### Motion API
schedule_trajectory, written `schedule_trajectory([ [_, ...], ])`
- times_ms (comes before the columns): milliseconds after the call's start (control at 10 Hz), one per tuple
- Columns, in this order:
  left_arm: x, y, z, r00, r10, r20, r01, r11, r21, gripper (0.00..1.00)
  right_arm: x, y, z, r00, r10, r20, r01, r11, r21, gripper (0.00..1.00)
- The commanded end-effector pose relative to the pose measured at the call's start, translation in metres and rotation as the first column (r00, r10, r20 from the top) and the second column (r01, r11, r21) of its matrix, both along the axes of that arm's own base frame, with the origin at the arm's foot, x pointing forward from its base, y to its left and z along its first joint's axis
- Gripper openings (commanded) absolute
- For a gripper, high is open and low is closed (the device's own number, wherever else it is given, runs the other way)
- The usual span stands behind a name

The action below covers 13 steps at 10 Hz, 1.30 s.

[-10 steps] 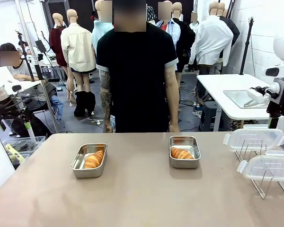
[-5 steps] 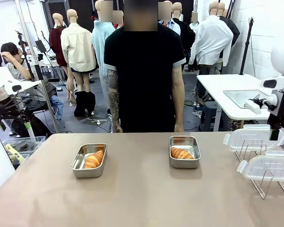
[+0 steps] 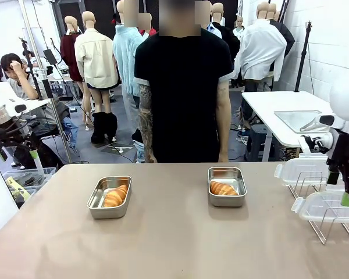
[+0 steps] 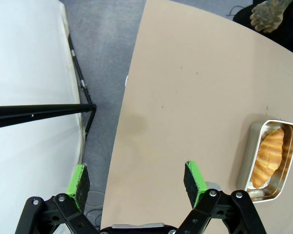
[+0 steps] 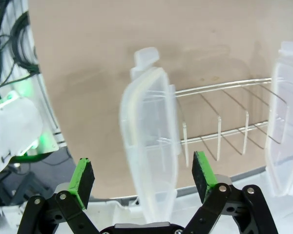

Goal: Place the bread in airtight containers.
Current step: Pick up one Airtight Container lid and hand it to the human.

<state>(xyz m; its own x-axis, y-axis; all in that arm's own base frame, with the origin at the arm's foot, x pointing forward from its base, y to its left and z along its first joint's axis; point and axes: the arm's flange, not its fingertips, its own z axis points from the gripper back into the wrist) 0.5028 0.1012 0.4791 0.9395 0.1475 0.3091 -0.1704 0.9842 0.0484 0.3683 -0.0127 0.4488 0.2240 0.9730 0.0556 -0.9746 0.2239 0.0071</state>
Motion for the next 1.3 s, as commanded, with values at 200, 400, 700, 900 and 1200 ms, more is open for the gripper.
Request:
schedule_trajectory([
  [200, -0.002, 0.0, 0.0, 1.0, 0.005, 0.0, -0.005, 1.0, 0.009, 1.0, 0.016, 0.002, -0.023, 0.999, -0.044, 0.01, 0.044, 0.999, -0.019, 1.0],
  [400, -0.002, 0.0, 0.0, 1.0, 0.005, 0.0, -0.005, 1.0, 0.009, 1.0, 0.025, -0.003, -0.034, 0.998, -0.053, 0.019, 0.054, 0.996, -0.077, 1.0],
  [700, -0.002, 0.0, 0.0, 1.0, 0.005, 0.0, -0.005, 1.0, 0.009, 1.0, 0.031, -0.011, -0.037, 0.999, -0.045, 0.025, 0.047, 0.994, -0.099, 0.86],
  [900, -0.002, 0.0, 0.0, 1.0, 0.005, 0.0, -0.005, 1.0, 0.009, 1.0, 0.033, -0.012, -0.036, 0.999, -0.041, 0.021, 0.043, 0.995, -0.093, 0.47],
  [1200, -0.002, 0.0, 0.0, 1.0, 0.005, 0.0, -0.005, 1.0, 0.009, 1.0, 0.036, -0.012, -0.035, 0.999, -0.043, 0.011, 0.044, 0.996, -0.081, 0.0],
])
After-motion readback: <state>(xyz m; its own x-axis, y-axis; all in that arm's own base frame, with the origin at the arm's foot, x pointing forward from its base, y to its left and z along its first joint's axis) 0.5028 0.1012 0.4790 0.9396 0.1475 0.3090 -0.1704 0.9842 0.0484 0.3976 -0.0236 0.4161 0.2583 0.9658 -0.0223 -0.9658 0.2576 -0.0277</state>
